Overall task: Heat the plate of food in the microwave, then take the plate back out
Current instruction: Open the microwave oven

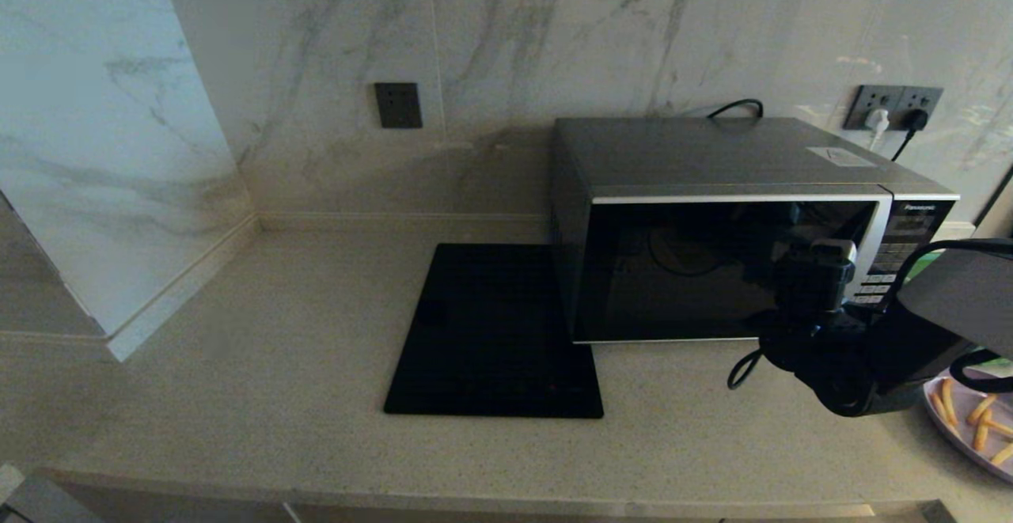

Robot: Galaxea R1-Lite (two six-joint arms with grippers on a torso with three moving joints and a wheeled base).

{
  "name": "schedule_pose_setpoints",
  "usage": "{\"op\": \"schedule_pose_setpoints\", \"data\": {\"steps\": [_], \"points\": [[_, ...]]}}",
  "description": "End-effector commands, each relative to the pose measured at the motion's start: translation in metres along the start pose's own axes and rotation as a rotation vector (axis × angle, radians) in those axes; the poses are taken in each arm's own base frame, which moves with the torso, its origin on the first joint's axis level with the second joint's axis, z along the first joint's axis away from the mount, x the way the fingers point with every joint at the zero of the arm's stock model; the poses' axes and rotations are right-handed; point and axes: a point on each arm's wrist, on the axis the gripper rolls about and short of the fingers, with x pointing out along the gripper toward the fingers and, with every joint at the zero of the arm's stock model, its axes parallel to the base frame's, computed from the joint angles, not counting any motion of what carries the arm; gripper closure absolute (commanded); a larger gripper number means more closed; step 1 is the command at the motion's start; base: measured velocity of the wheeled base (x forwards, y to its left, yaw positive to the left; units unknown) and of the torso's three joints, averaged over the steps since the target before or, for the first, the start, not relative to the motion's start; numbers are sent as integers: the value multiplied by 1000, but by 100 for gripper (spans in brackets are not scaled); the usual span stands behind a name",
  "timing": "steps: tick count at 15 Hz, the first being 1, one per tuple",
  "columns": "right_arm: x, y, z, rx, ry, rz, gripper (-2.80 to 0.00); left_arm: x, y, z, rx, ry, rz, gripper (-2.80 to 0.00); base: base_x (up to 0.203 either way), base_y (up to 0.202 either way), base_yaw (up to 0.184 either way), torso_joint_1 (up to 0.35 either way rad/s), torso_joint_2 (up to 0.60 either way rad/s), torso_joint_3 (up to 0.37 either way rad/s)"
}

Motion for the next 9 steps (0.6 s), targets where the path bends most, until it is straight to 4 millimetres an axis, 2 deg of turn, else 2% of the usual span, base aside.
{"op": "schedule_pose_setpoints", "data": {"steps": [1, 9], "points": [[8, 12, 47, 169, -93, -12, 0, 0, 0, 0, -1, 0, 1, 0, 0, 0, 0, 0, 0, 0], [8, 14, 38, 169, -96, -10, 0, 0, 0, 0, -1, 0, 1, 0, 0, 0, 0, 0, 0, 0]]}}
